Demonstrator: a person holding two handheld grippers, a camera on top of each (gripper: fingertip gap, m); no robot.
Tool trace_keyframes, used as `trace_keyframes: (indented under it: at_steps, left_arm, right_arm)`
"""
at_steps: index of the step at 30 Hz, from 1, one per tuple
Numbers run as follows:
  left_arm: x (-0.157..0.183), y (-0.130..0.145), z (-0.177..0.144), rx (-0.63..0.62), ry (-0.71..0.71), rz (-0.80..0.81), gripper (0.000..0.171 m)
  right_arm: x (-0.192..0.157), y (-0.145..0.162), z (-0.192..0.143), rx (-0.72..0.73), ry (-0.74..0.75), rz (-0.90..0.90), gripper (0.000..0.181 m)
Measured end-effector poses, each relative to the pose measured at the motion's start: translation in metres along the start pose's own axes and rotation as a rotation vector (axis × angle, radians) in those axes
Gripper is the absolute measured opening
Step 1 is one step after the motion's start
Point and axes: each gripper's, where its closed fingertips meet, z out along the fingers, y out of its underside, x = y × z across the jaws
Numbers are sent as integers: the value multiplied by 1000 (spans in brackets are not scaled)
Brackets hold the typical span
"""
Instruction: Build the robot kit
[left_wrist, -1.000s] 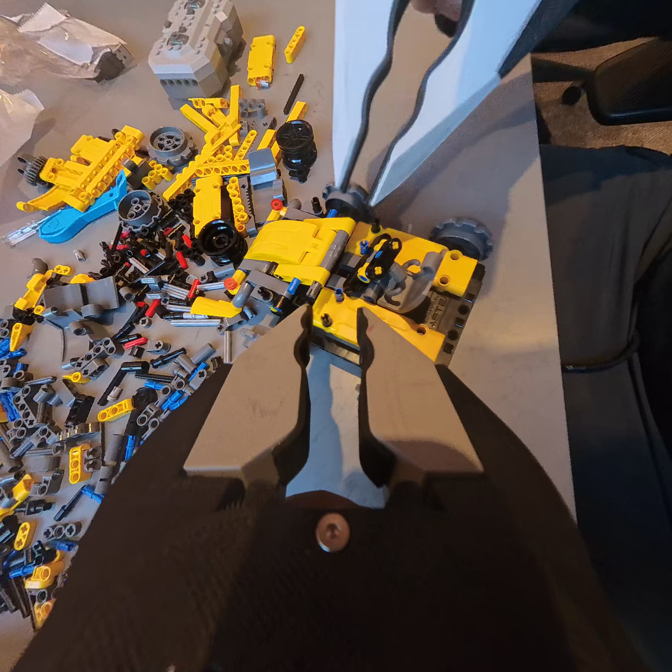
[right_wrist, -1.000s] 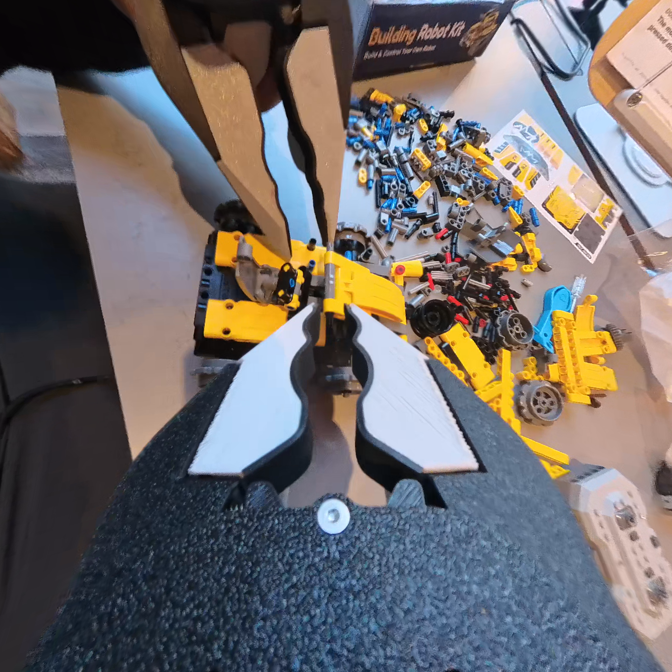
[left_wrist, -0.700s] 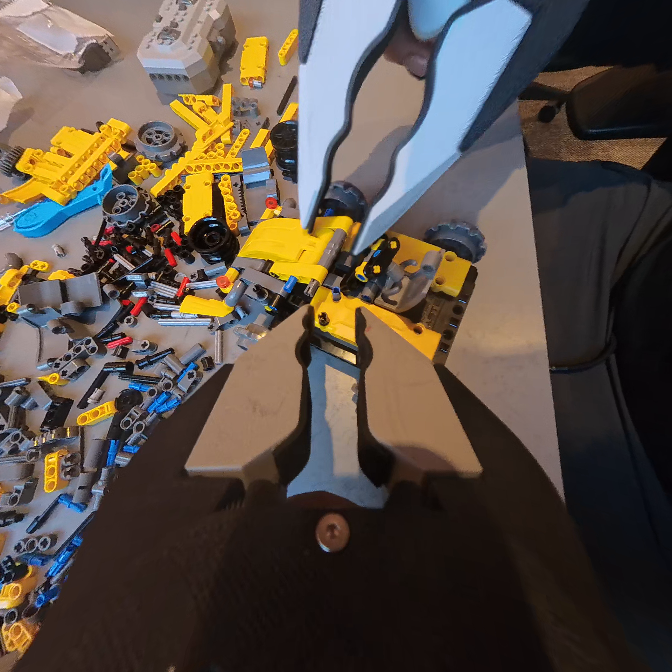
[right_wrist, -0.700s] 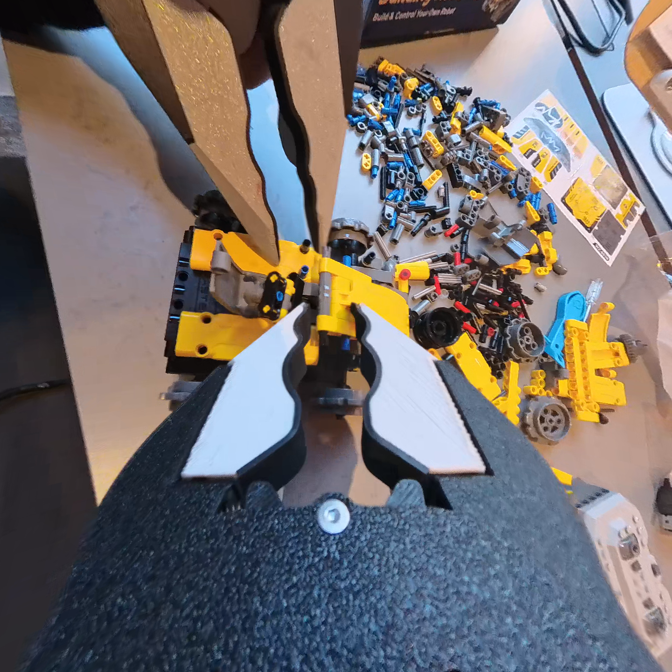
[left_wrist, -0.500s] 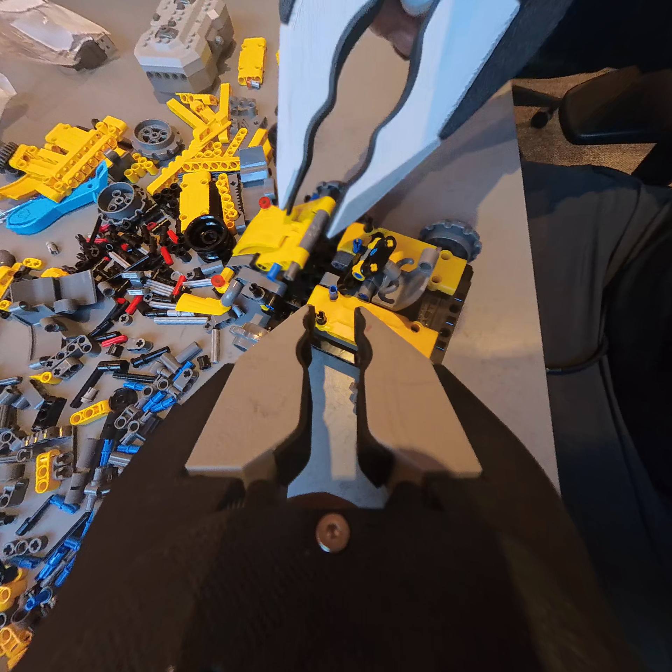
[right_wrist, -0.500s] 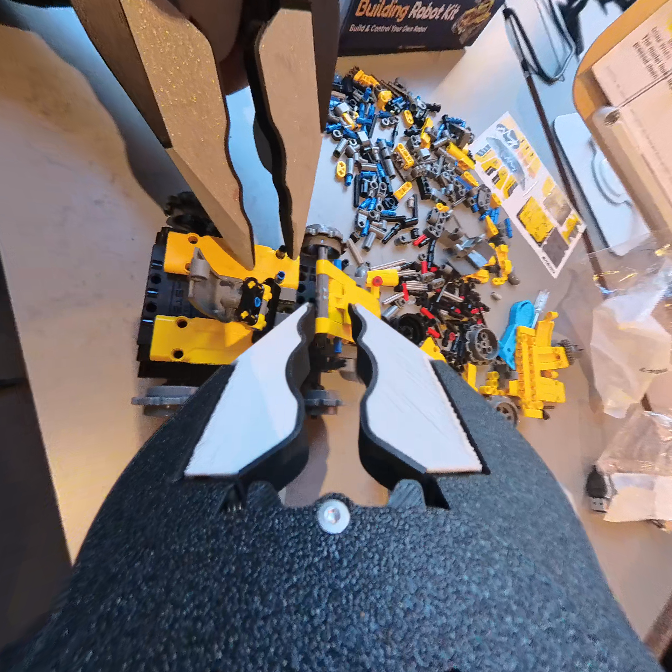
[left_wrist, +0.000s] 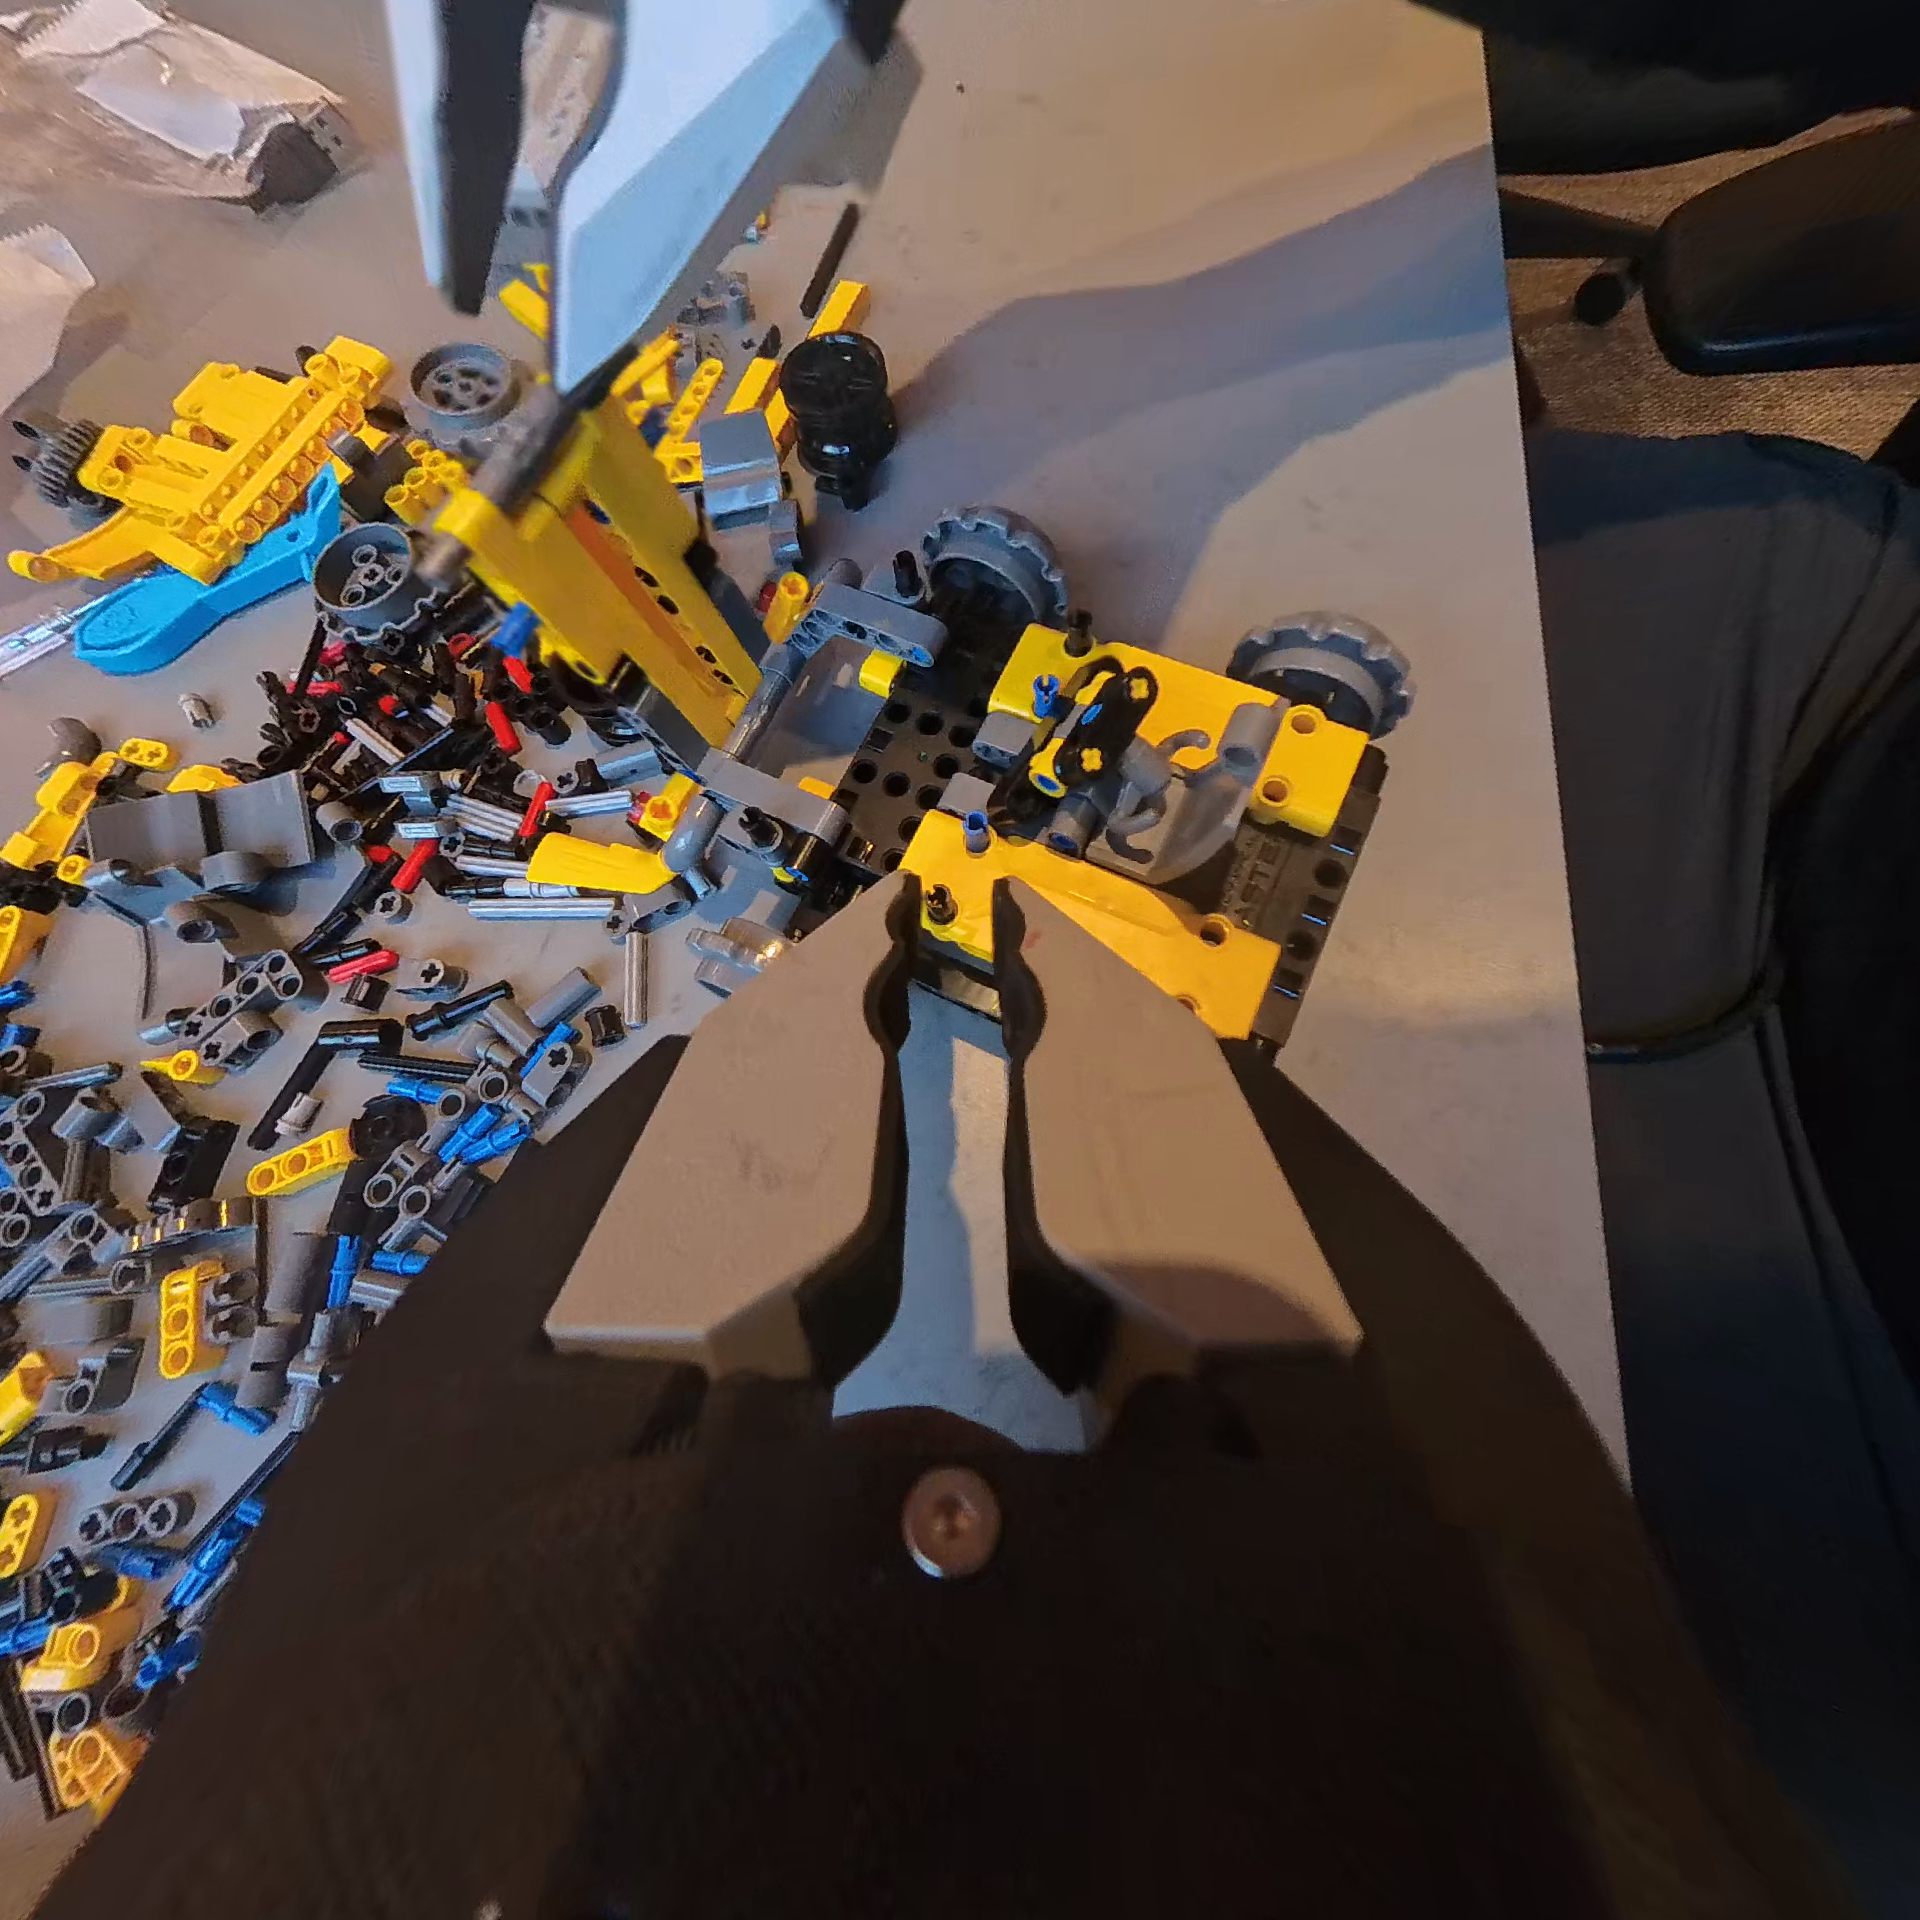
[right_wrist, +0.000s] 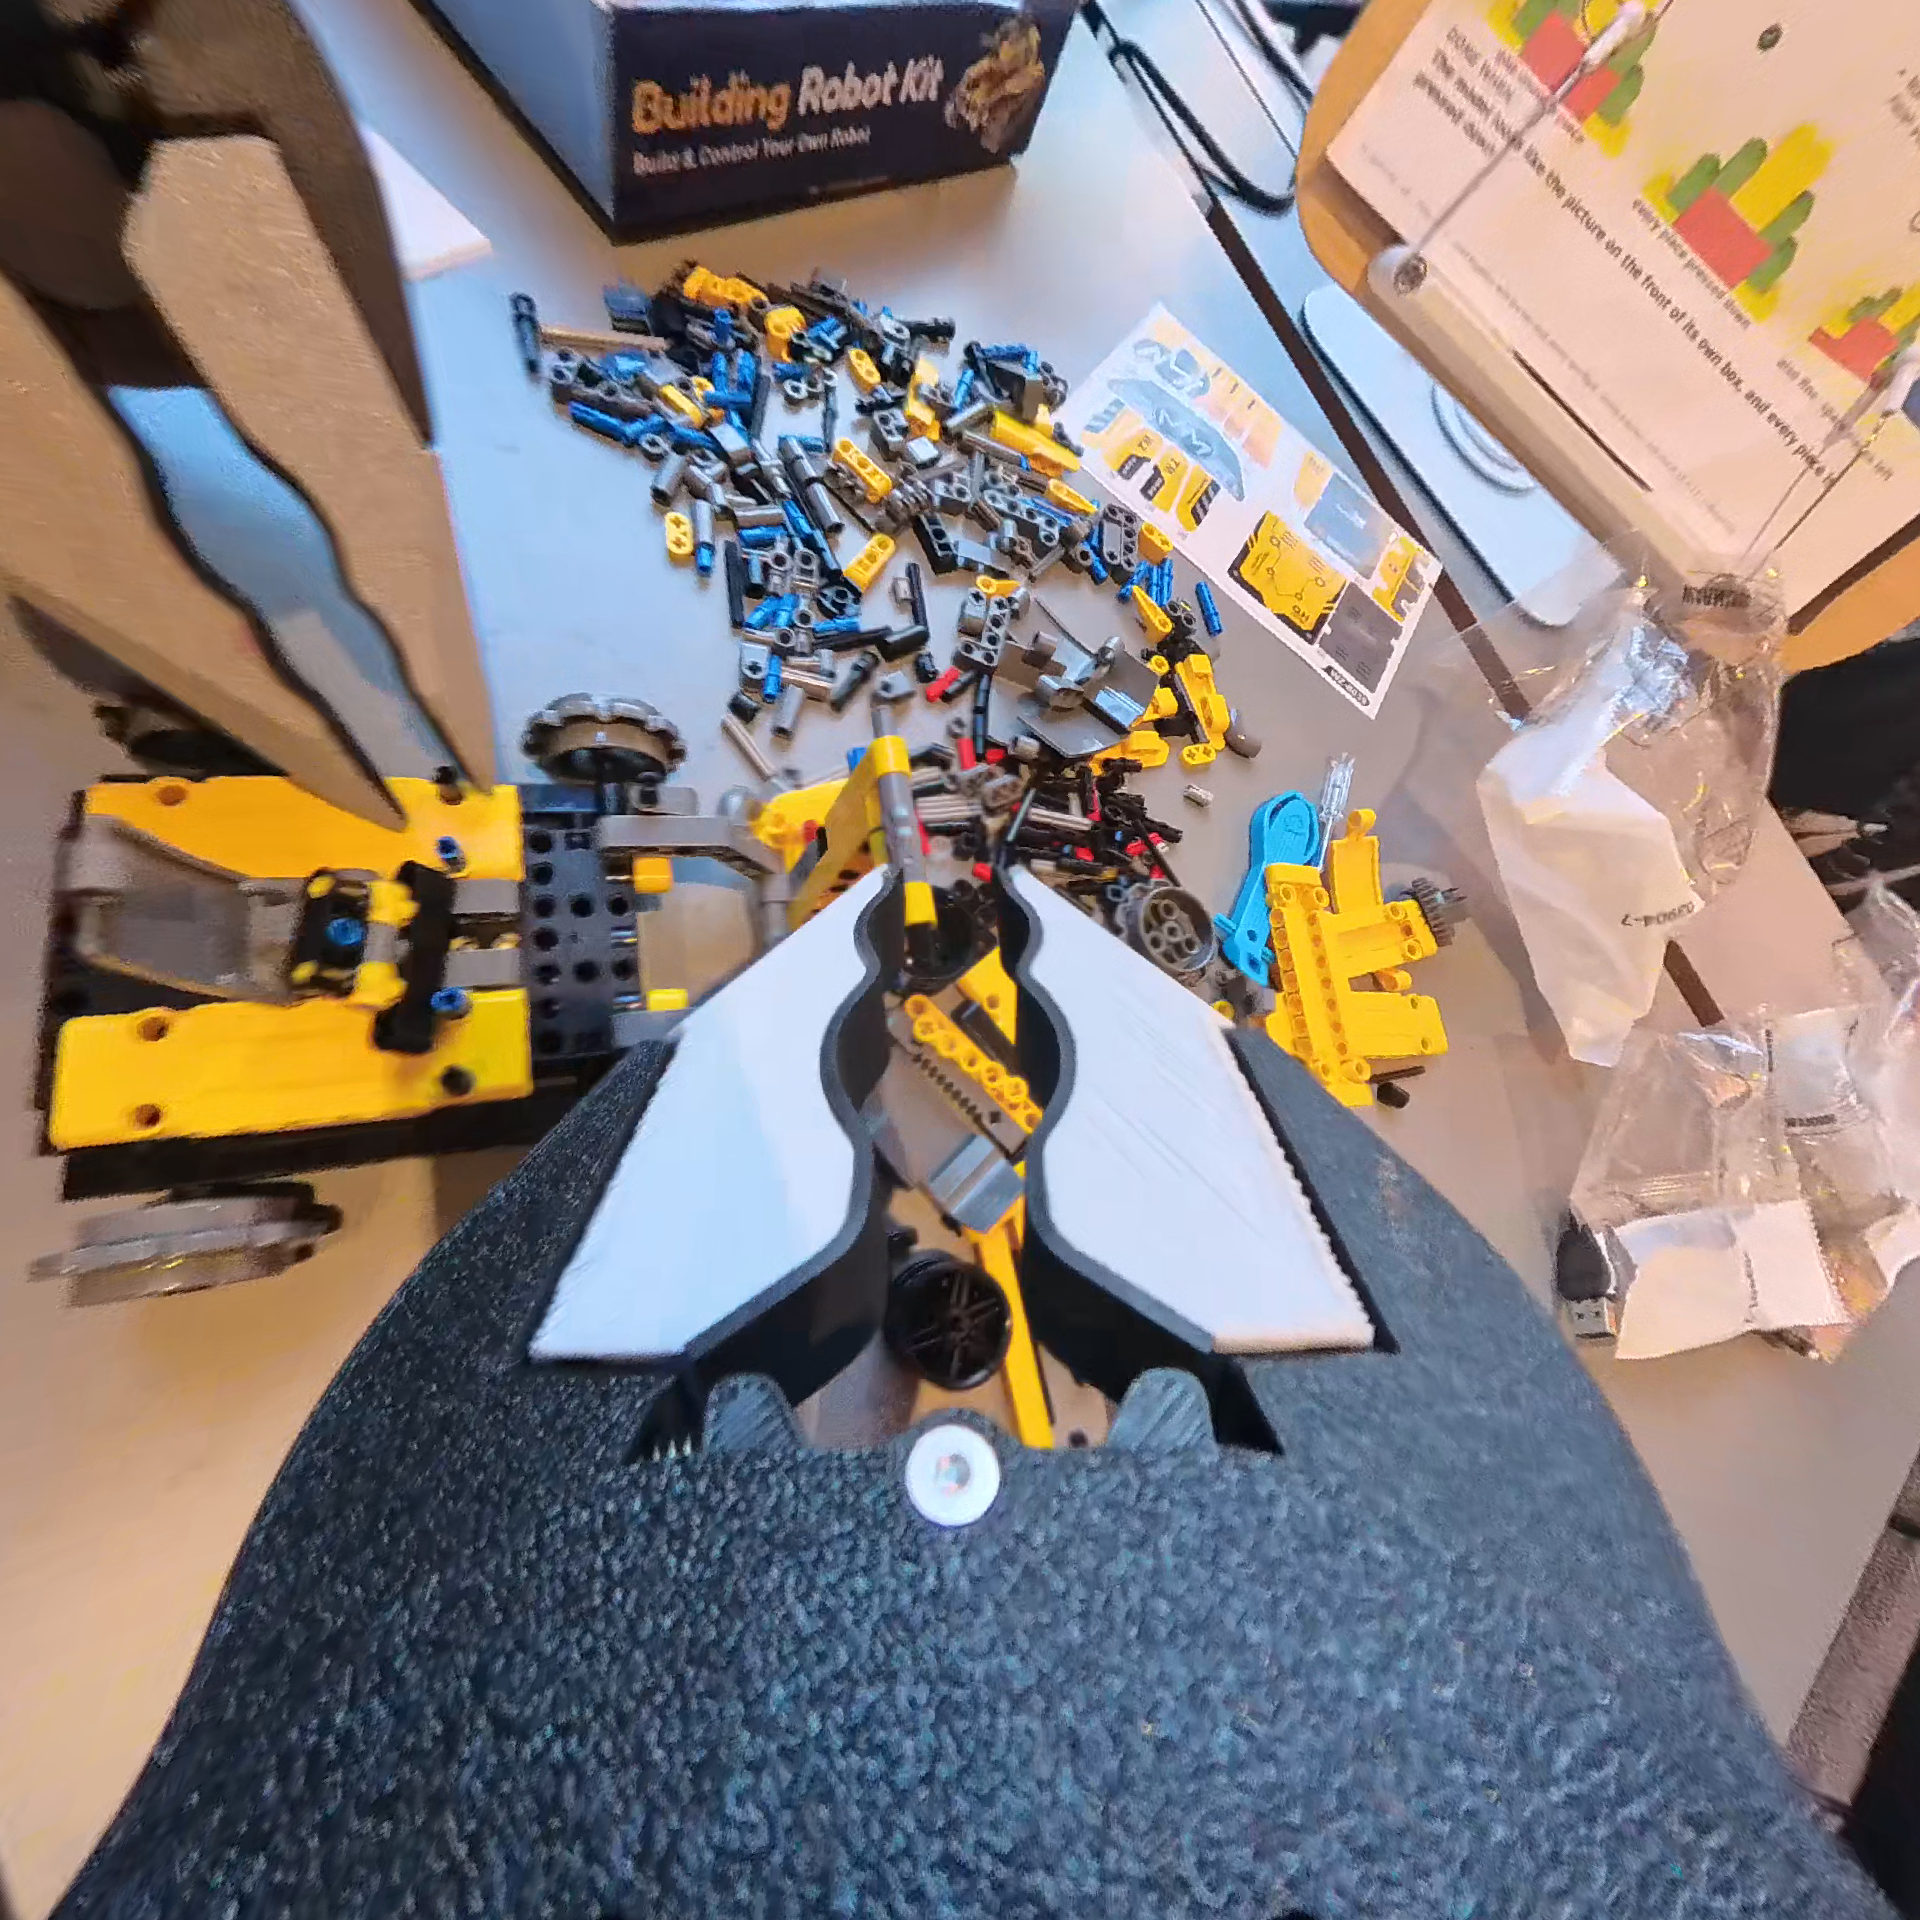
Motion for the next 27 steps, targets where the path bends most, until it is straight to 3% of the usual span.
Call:
trace_keyframes:
  at_steps: [6,10,15,20,27]
  left_arm:
    - [-2,0,0,13,9,-26,14]
    - [-3,0,0,9,5,-30,16]
    - [-3,1,-2,-7,-13,-12,20]
    - [-2,1,-1,1,-3,-20,21]
    - [1,-1,0,6,11,-19,21]
  right_arm:
    - [-45,2,-23,26,-75,-44,16]
    - [-57,6,-24,10,-81,-66,17]
    - [-97,11,-30,47,-285,-44,17]
    - [-112,19,-28,48,-352,-35,18]
    - [-115,20,-9,10,-292,-140,13]
